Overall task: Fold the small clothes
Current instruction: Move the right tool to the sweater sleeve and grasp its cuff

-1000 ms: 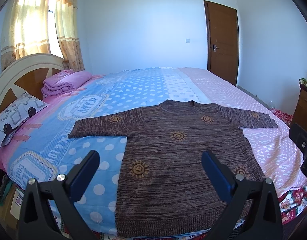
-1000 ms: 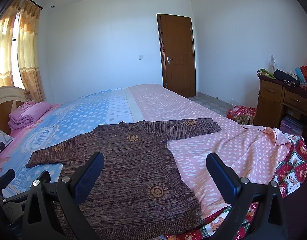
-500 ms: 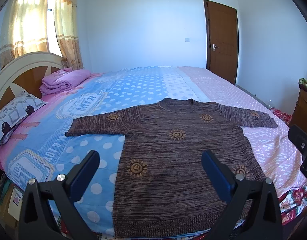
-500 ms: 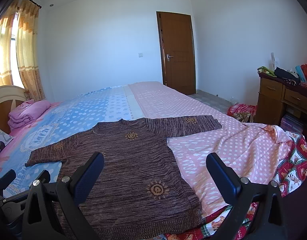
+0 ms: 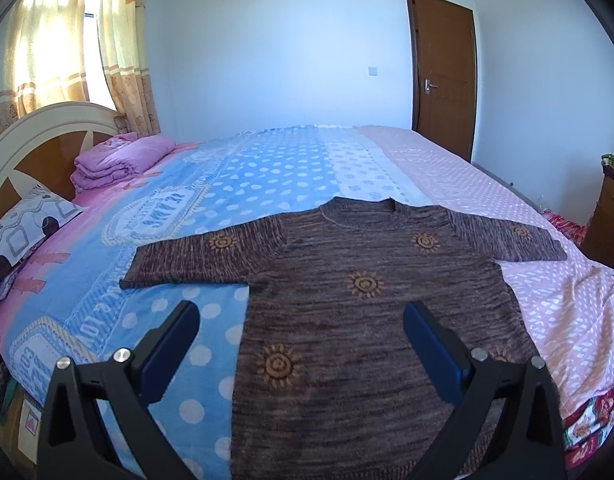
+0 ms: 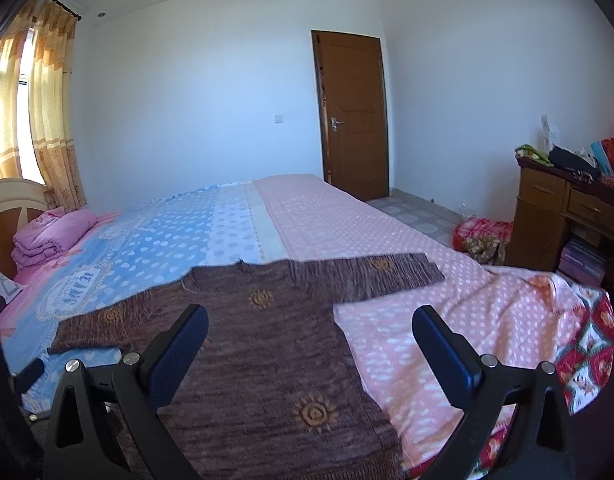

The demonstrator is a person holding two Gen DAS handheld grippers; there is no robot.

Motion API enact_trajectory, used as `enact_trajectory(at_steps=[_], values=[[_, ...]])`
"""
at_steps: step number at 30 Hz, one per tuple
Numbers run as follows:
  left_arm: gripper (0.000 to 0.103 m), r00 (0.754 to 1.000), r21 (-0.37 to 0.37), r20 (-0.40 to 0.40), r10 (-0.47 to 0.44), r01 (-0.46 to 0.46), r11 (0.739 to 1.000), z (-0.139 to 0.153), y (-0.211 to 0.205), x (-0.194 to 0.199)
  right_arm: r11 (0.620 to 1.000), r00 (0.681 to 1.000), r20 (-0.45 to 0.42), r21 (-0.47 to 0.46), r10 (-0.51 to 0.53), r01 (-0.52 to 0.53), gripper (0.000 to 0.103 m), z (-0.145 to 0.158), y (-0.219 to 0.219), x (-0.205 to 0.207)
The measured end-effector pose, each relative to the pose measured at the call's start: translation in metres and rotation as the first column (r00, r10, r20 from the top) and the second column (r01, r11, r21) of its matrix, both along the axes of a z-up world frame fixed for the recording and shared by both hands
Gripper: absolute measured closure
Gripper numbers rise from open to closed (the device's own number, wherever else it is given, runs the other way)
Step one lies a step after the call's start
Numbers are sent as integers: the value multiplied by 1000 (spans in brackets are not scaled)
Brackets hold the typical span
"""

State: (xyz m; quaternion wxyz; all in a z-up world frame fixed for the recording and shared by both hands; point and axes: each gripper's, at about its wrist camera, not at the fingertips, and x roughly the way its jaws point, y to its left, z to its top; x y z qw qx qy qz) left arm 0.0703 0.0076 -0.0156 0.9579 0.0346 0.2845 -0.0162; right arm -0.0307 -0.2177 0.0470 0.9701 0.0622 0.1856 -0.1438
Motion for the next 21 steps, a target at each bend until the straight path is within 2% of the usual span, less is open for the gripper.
enact_trajectory(at_steps=[7,10,13,16,19,21], values=[[0,1000,4,16,1,-1,1000,34,6,47,991,993,60,78,103,-108,1,61,4,61],[0,998,-9,55,13,-13,1000,47,12,62,986,993,39,118,115,-119,1,72,3,93],[0,998,3,53,32,-32,999,41,13,75,985,994,27,132,109,-112,1,54,5,110],[0,1000,4,10,30,-30,1000,21,9,93,990,994,-53,109,95,-89,1,17,10,128],[0,1000,31,-8,27,-26,999,8,0,104,990,989,-118,127,85,-70,1,-11,4,141],[0,1000,18,-19,9,-8,1000,0,-4,109,988,986,-150,145,75,-53,1,-28,-3,148]])
